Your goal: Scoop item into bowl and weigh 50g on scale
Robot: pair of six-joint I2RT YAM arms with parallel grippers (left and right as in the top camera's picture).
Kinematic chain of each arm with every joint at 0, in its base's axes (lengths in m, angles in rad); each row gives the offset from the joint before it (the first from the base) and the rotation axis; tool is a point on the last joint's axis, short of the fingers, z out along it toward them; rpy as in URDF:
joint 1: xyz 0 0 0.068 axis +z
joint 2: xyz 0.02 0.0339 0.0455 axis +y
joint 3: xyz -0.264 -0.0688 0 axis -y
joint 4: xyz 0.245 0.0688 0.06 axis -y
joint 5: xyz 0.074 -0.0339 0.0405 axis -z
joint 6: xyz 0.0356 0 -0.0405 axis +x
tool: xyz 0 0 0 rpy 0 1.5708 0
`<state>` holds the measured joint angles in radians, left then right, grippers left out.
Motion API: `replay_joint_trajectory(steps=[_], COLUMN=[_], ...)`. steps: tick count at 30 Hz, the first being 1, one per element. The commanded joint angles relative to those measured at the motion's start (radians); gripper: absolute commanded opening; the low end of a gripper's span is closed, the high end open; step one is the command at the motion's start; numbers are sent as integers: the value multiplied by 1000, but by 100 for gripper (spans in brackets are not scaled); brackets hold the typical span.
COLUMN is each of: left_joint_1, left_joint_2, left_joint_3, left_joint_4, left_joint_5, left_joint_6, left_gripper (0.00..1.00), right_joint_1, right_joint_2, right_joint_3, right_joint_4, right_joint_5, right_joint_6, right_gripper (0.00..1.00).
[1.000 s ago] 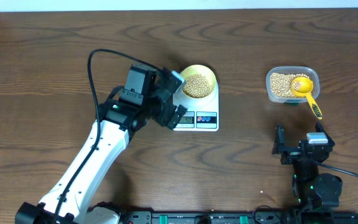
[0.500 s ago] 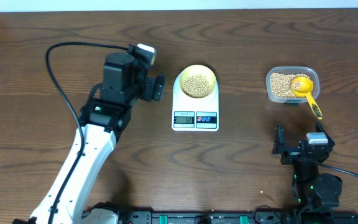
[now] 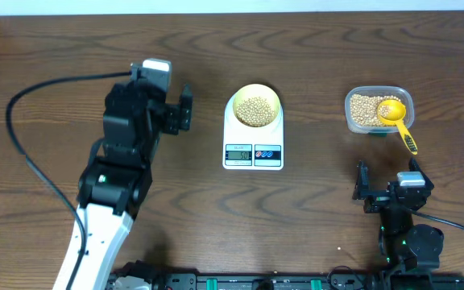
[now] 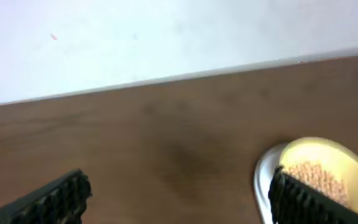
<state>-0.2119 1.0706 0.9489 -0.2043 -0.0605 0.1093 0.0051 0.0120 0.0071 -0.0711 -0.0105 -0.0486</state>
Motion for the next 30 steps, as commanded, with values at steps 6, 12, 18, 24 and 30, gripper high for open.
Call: replay_joint_trajectory(steps=[6, 12, 18, 24, 30], left_joint_1=[103, 145, 184, 198, 198], left_joint_2=[-223, -370, -529, -649, -777], left_joint_3=[-191, -338, -491, -606, -708], left_joint_4=[110, 219, 329, 411, 461], left_joint_5=[-71, -70, -63, -51, -33], left_joint_6=[-197, -198, -198, -198, -202], left_gripper=[94, 94, 94, 94, 94], right_joint_1=[9, 9, 9, 9, 9], right_joint_2=[-6, -6, -6, -6, -6], right_joint_3=[-2, -2, -2, -2, -2], right_joint_4=[-6, -6, -6, -6, -6], right_joint_5=[5, 5, 5, 5, 5], right_joint_6=[-12, -12, -12, -13, -13], right_gripper=[99, 99, 99, 99, 99])
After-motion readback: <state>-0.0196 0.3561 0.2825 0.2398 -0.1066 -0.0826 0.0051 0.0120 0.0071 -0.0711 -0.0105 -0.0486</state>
